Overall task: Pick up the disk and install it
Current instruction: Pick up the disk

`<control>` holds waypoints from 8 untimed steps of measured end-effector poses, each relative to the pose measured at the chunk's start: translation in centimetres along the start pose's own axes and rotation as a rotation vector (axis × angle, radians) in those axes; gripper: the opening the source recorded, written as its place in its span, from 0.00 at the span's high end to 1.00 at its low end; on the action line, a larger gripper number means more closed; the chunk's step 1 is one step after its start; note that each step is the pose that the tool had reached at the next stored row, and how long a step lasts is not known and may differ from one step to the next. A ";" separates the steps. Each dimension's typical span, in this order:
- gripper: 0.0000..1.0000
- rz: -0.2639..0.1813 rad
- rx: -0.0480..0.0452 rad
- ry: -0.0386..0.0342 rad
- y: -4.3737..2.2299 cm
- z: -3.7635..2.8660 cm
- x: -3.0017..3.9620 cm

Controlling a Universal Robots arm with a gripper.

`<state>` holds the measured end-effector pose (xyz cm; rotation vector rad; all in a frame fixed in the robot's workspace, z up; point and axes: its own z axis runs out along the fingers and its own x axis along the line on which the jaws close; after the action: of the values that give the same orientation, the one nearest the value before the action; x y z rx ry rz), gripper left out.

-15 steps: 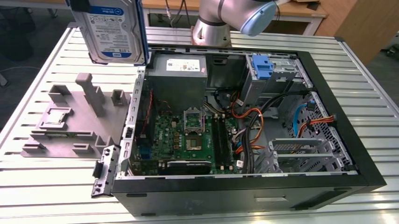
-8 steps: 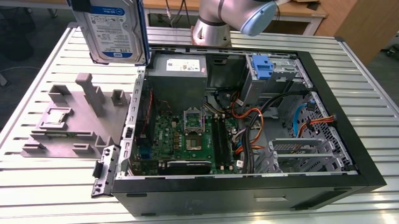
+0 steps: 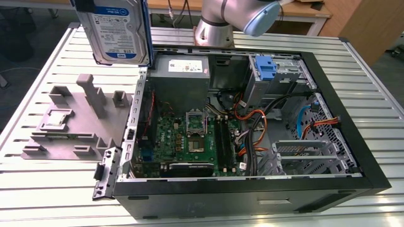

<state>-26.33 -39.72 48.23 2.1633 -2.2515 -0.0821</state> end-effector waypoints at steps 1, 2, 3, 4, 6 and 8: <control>0.64 0.000 0.0000 0.0000 -0.06 -0.01 0.00; 0.64 0.000 0.0000 0.0000 -0.13 -0.01 -0.01; 0.64 0.000 0.0000 0.0000 -0.18 -0.01 -0.01; 0.64 0.000 0.0000 0.0000 -0.23 -0.01 -0.01; 0.64 0.000 0.0000 0.0001 -0.33 -0.02 -0.01; 0.64 0.000 0.0001 0.0000 -0.44 -0.02 -0.02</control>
<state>-25.88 -39.72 48.23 2.1633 -2.2516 -0.0821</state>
